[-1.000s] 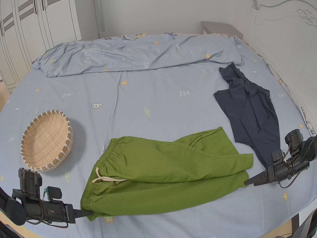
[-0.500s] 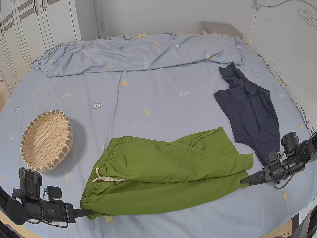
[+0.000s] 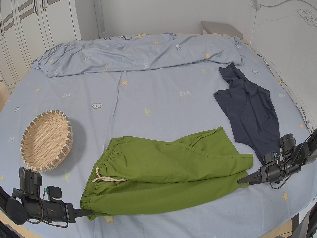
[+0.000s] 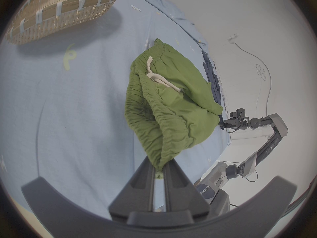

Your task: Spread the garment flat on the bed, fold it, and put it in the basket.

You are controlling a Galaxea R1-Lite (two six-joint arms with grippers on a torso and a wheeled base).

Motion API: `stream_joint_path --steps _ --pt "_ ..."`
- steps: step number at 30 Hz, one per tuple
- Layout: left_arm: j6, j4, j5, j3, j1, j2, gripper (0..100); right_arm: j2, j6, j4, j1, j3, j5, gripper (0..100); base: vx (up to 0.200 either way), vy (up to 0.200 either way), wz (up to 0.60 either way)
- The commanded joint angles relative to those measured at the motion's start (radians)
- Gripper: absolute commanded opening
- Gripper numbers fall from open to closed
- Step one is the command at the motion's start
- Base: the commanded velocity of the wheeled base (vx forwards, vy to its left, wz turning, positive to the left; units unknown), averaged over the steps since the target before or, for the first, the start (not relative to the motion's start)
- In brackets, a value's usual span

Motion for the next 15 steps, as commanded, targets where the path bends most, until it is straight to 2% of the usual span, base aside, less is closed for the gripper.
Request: stream_joint_path --steps 1,6,7,15 --pt "0.000 -0.001 0.000 0.000 0.000 0.000 0 0.015 0.002 -0.001 0.001 -0.001 0.001 100 0.000 0.000 0.00" --pt "0.001 -0.001 0.000 0.000 0.000 0.000 0 0.028 0.003 -0.014 0.003 -0.001 0.019 100 0.000 0.000 0.00" --pt "0.000 -0.001 0.000 0.000 0.000 -0.002 0 0.028 0.003 -0.017 0.003 -0.001 0.021 0 0.000 0.000 0.00" --pt "0.001 -0.001 0.001 0.002 0.000 -0.003 0 0.024 0.002 -0.027 -0.017 0.002 0.024 0 0.000 0.000 0.00"
